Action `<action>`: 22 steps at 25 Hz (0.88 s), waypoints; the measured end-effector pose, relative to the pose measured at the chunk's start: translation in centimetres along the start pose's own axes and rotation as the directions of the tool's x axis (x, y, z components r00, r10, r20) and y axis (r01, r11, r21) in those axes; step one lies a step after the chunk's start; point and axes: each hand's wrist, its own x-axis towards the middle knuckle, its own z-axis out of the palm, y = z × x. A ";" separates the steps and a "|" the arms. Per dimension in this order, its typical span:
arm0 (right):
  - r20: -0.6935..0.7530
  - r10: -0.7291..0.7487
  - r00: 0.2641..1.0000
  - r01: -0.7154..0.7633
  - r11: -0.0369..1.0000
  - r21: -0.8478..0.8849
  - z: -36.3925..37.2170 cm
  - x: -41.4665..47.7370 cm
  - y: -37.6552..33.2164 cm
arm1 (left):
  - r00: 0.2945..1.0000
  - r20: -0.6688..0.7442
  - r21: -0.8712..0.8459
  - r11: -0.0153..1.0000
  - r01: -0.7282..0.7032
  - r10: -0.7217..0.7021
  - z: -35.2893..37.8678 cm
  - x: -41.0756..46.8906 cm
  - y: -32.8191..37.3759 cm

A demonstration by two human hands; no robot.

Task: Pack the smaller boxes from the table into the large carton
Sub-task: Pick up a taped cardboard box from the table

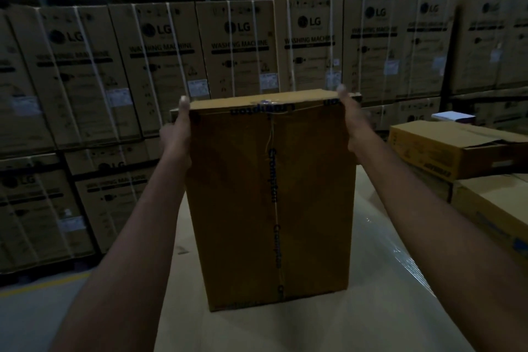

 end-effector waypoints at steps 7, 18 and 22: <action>-0.002 0.045 0.999 -0.045 0.991 0.128 -1.0 1.0 0.5 | 1.000 -0.017 -0.017 1.000 -0.016 0.015 -1.0 -0.5 -0.2; 0.202 -0.057 0.978 0.006 0.970 0.244 -4.3 -1.4 7.0 | 0.972 0.141 -0.094 0.980 -0.177 0.189 -5.8 -2.4 -6.8; 0.215 0.119 0.969 -0.141 0.986 0.093 -5.9 -2.4 12.8 | 0.993 0.114 -0.072 0.997 0.013 -0.005 -7.3 -5.0 -14.0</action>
